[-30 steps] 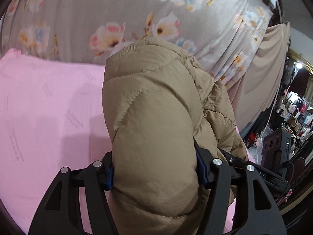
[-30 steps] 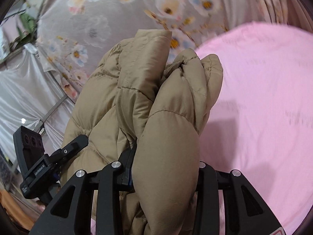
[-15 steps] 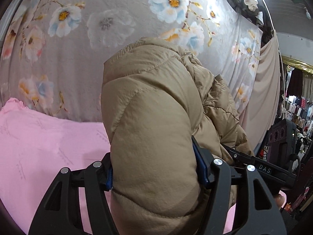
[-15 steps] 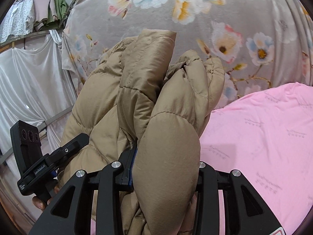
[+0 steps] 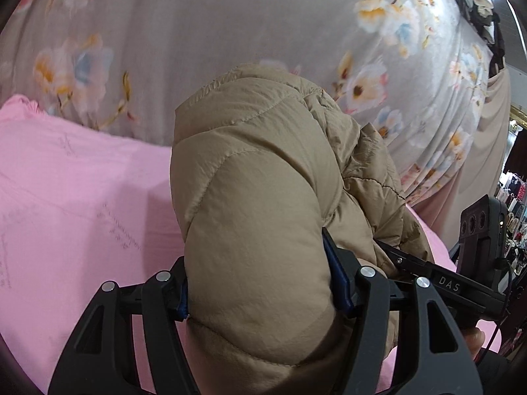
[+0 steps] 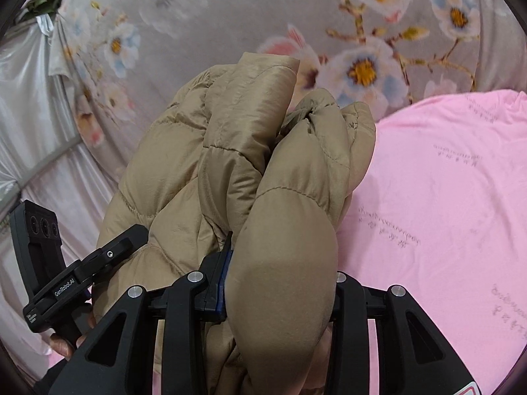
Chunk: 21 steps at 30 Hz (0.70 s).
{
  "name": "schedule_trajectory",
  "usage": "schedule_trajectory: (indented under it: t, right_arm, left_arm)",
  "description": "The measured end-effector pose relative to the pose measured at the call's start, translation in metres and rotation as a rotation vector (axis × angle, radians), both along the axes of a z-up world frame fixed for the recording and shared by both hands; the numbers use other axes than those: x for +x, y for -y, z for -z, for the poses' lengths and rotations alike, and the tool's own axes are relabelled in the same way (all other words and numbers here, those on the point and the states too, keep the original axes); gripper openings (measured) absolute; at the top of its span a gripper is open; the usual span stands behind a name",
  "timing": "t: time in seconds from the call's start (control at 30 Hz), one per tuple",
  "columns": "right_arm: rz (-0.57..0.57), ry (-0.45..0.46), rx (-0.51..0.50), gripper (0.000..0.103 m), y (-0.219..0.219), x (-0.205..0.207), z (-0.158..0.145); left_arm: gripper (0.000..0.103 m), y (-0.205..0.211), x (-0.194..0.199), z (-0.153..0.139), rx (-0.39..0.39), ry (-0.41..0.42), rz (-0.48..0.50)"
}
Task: Fold large clothes
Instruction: 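Lift the jacket bundle with both grippers and fold it over onto itself, then lower the folded jacket onto the sheet and press it flat with both grippers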
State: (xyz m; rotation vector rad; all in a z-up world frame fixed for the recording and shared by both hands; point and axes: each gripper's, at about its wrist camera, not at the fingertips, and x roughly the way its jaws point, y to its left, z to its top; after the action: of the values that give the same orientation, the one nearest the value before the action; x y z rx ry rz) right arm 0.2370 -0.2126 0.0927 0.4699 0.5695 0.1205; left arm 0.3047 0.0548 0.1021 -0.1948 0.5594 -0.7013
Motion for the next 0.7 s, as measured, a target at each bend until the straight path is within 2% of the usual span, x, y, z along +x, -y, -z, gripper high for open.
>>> schedule_trajectory:
  t: [0.13,0.2,0.23,0.33,0.47,0.53,0.6,0.67,0.7]
  right_arm:
    - [0.020,-0.077,0.003,0.037,0.001,0.018,0.037]
    - [0.052,-0.078,0.012,0.047,0.005,0.019,0.049]
    - [0.055,-0.073,0.037,0.048,0.008,0.019,0.052]
    - [0.056,-0.089,0.063,0.056,0.012,0.017,0.052]
    - [0.031,-0.120,0.080,0.060,0.023,-0.002,0.037]
    - [0.051,-0.117,0.080,0.062,0.032,-0.026,0.025]
    - [0.110,-0.086,0.035,0.064,0.037,-0.052,0.010]
    - [0.152,-0.056,-0.017,0.064,0.032,-0.075,-0.008]
    - [0.173,-0.044,-0.056,0.060,0.025,-0.081,-0.015]
  left_arm:
    - [0.061,0.001,0.025,0.042,0.005,-0.092,-0.002]
    - [0.066,0.003,0.031,0.060,0.029,-0.119,-0.025]
    - [0.067,0.001,0.031,0.065,0.024,-0.121,-0.034]
    - [0.070,-0.005,0.032,0.068,0.012,-0.142,-0.040]
    - [0.072,-0.013,0.019,0.055,0.063,-0.177,-0.070]
    - [0.075,-0.017,0.001,0.044,0.143,-0.152,-0.121]
    - [0.085,-0.021,-0.025,0.029,0.294,-0.090,-0.268]
    - [0.085,-0.017,-0.051,0.015,0.428,-0.018,-0.384]
    - [0.085,-0.011,-0.063,0.009,0.510,0.011,-0.472]
